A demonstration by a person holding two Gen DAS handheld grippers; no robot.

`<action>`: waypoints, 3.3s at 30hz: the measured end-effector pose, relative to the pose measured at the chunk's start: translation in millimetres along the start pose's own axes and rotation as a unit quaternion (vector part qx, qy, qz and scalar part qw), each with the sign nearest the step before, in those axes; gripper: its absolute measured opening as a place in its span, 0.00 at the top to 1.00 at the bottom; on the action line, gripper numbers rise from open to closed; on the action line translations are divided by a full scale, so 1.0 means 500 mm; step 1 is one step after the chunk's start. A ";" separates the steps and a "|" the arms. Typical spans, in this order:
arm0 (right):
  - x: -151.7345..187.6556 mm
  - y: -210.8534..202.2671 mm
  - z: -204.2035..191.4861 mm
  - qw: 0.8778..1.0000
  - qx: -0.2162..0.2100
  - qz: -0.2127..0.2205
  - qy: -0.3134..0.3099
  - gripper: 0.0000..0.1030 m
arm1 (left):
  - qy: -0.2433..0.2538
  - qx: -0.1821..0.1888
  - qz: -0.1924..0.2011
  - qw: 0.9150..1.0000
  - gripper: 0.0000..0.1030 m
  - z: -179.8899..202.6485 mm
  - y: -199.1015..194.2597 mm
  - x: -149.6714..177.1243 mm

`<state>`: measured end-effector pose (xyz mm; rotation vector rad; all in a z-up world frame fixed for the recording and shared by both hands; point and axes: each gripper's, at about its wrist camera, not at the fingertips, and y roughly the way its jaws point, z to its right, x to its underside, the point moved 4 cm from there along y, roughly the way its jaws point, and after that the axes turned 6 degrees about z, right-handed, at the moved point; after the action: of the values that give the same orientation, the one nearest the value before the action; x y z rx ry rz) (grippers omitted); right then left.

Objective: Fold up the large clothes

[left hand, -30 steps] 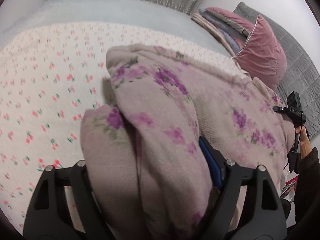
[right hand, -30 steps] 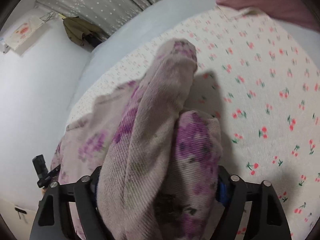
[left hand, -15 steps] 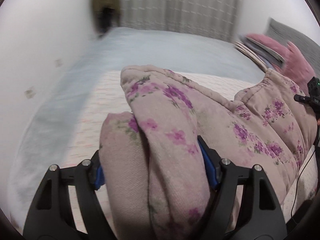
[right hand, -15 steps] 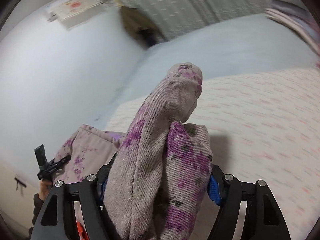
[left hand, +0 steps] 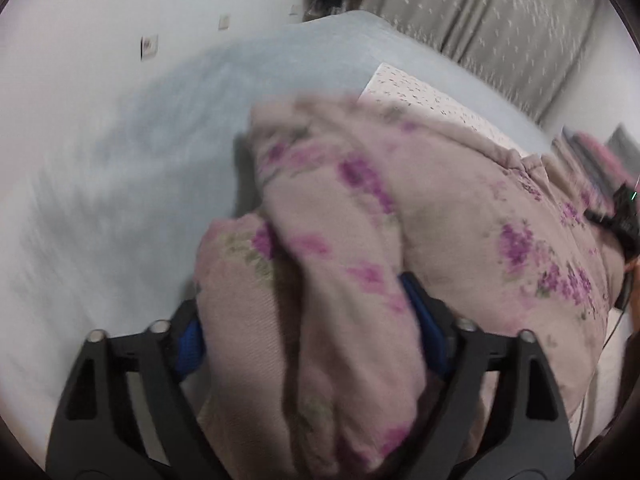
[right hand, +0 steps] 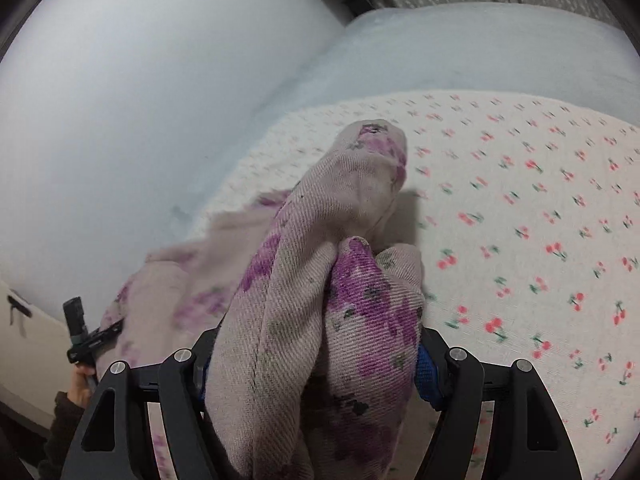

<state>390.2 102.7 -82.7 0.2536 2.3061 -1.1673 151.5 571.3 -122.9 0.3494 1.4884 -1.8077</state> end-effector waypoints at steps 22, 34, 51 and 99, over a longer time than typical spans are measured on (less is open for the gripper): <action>0.139 -0.228 -0.146 0.986 0.101 0.045 -0.125 0.18 | 0.071 -0.150 0.009 0.986 0.10 0.204 -0.246 0.091; 0.378 -0.286 -0.257 0.985 0.098 -0.017 -0.144 0.17 | 0.042 -0.138 -0.011 0.989 0.10 0.409 -0.326 0.257; 0.441 -0.307 -0.261 0.960 0.207 0.016 -0.187 0.17 | -0.021 -0.186 -0.015 0.982 0.07 0.528 -0.305 0.348; 0.448 -0.292 -0.264 0.960 0.203 0.016 -0.193 0.17 | -0.006 -0.180 -0.013 0.984 0.07 0.558 -0.295 0.357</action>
<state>95.0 102.4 -39.6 0.1880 1.7102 -1.5177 -3.0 251.2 -50.3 0.1404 1.7767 -1.5158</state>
